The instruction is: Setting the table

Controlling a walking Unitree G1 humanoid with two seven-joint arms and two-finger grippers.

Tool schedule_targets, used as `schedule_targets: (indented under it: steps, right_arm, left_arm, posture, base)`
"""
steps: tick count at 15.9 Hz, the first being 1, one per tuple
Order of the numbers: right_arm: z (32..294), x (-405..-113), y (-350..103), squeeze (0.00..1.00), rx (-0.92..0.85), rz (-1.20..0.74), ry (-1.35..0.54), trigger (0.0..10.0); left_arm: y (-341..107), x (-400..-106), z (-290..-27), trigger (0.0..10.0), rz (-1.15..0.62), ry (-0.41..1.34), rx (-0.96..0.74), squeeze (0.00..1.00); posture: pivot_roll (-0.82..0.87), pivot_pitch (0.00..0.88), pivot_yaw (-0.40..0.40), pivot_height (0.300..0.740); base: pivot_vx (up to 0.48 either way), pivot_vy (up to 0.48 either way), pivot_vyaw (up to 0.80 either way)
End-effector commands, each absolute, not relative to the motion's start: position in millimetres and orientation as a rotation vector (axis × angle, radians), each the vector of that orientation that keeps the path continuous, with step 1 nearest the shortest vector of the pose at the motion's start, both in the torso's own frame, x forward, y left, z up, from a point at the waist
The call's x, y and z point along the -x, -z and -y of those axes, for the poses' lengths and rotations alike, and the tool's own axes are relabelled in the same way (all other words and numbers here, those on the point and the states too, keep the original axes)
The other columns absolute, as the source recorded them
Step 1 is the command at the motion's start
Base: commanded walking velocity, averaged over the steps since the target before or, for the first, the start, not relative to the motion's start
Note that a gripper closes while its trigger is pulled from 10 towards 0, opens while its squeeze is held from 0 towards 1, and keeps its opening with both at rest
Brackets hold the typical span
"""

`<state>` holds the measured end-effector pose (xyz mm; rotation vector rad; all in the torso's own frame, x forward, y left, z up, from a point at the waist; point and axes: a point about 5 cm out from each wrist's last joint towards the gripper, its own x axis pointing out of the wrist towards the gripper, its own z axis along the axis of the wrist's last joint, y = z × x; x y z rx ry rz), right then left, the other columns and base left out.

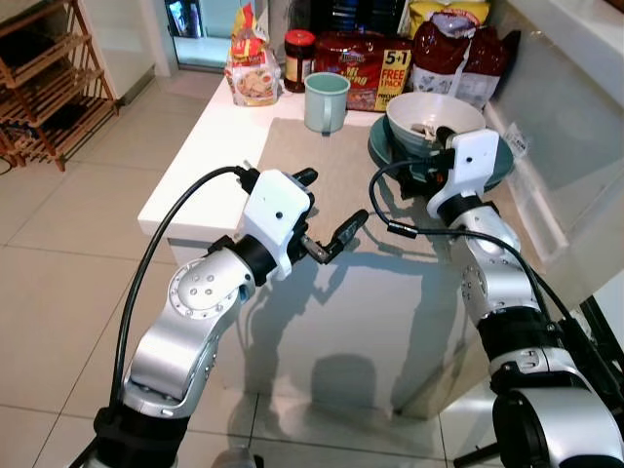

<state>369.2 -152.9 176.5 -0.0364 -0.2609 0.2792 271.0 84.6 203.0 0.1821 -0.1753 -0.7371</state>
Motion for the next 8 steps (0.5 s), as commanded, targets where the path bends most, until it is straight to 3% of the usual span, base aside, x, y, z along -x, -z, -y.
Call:
schedule_targets:
  steps: [1,8]
  right_arm:
    - [156,-373,-180,0.00,0.044,0.249,-0.261,10.0]
    - [180,-378,-175,0.00,0.044,0.185,-0.130,10.0]
  left_arm:
    - [-208,-270,-81,10.0,0.199,0.760,-0.190,0.00]
    - [-208,-269,-80,10.0,0.200,0.759,-0.190,0.00]
  posture:
    - [0.11,0.000,-0.033,0.740]
    - [0.11,0.000,-0.035,0.740]
  base:
    - [0.000,0.000,0.00]
    - [0.000,0.000,0.00]
